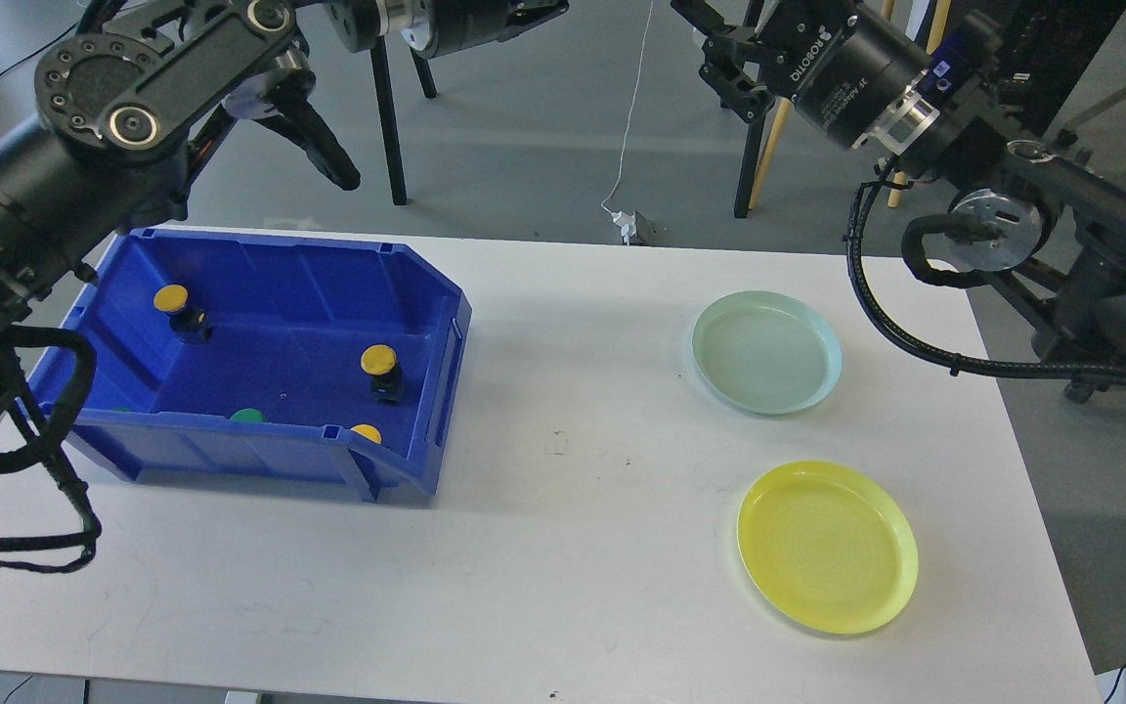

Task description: Pass button and place on color plate

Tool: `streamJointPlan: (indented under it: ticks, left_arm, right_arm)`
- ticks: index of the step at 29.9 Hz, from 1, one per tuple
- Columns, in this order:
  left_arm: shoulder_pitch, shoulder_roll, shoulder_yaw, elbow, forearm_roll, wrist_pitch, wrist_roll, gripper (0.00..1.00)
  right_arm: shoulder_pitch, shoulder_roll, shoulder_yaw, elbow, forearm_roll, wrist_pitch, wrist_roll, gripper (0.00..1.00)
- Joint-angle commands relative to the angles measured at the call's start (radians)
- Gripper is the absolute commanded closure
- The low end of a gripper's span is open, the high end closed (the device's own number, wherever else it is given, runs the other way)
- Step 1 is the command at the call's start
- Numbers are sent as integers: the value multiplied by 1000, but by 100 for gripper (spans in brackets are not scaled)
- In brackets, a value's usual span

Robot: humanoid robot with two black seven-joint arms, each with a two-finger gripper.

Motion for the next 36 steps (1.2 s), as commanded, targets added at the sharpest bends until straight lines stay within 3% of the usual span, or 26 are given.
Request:
streamJointPlan:
  ticks: [1, 8, 10, 17, 19, 21, 22, 28, 36]
  left_arm:
    - [-2, 0, 0, 0, 2, 0, 0, 73]
    - [-2, 0, 3, 0, 2, 0, 0, 73]
    - [-2, 0, 3, 0, 3, 0, 1, 73]
    - [0, 2, 6, 0, 5, 0, 3, 70]
    - [0, 2, 6, 0, 6, 0, 8, 46]
    - [1, 0, 5, 0, 5, 0, 11, 11]
    - [1, 0, 5, 0, 5, 0, 11, 5]
    - [6, 8, 9, 1, 8, 0, 40, 1]
    - [23, 121, 15, 1, 14, 0, 35, 1]
  right_arm:
    - [0, 0, -3, 0, -2, 0, -1, 41]
    - [-1, 0, -3, -2, -51, 0, -5, 88]
    - [-1, 0, -1, -2, -51, 0, -6, 93]
    - [2, 0, 0, 0, -51, 0, -6, 96]
    - [3, 0, 0, 0, -49, 0, -5, 96]
    - [3, 0, 0, 0, -51, 0, -5, 96]
    - [3, -1, 0, 0, -51, 0, -5, 96]
    - [3, -1, 0, -4, -51, 0, -8, 96]
    - [-11, -43, -16, -117, -52, 0, -24, 96]
